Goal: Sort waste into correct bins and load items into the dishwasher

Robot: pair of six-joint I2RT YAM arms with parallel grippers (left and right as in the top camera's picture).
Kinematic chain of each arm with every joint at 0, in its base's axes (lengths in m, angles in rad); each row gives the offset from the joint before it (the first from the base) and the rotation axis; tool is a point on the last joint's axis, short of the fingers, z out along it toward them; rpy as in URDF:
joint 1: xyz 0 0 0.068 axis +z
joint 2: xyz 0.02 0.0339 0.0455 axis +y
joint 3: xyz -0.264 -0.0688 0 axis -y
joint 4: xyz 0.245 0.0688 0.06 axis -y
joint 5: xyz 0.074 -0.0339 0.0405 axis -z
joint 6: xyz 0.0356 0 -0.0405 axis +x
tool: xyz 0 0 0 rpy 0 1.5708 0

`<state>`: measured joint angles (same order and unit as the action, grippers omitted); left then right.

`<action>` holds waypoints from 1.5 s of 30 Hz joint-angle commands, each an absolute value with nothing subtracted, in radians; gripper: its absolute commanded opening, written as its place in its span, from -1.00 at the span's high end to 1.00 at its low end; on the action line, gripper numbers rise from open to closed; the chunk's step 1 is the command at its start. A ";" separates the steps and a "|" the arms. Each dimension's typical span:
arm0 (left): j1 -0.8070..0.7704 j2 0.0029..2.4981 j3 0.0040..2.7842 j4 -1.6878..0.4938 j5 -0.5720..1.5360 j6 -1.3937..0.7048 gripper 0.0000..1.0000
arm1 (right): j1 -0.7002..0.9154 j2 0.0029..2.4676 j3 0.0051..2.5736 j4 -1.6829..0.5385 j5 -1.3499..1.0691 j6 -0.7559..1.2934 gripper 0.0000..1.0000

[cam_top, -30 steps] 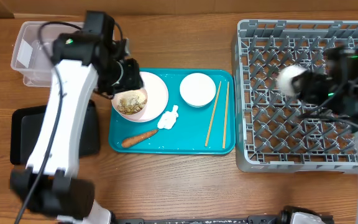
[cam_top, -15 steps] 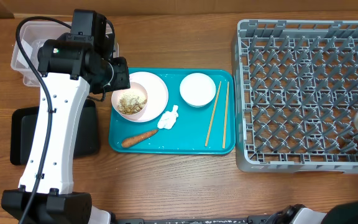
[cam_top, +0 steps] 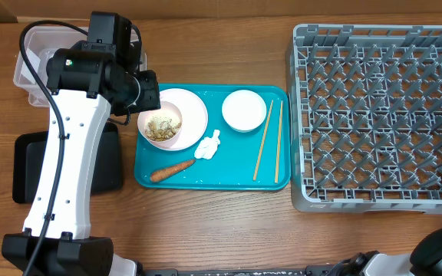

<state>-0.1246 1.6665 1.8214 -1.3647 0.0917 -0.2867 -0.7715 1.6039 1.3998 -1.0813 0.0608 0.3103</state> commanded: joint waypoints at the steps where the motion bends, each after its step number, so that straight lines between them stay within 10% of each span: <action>1: -0.131 1.671 1.830 -1.365 0.078 -0.300 0.07 | -0.773 1.628 1.415 -1.069 0.049 0.319 0.05; 12: -0.131 1.671 1.830 -1.372 0.078 -0.300 -0.04 | -0.773 1.659 1.415 -1.076 -0.026 0.319 -0.53; 25: -0.131 1.671 1.830 -1.377 0.075 -0.300 -0.15 | -0.696 1.537 1.513 -1.087 -0.424 0.203 -0.53; 35: -0.131 1.671 1.830 -1.380 0.067 -0.300 -0.18 | 0.012 1.514 1.543 -1.020 -0.336 0.100 -0.52; 45: -0.131 1.671 1.830 -1.380 0.067 -0.299 -0.20 | 0.375 1.753 1.543 -0.875 -0.011 0.132 -0.53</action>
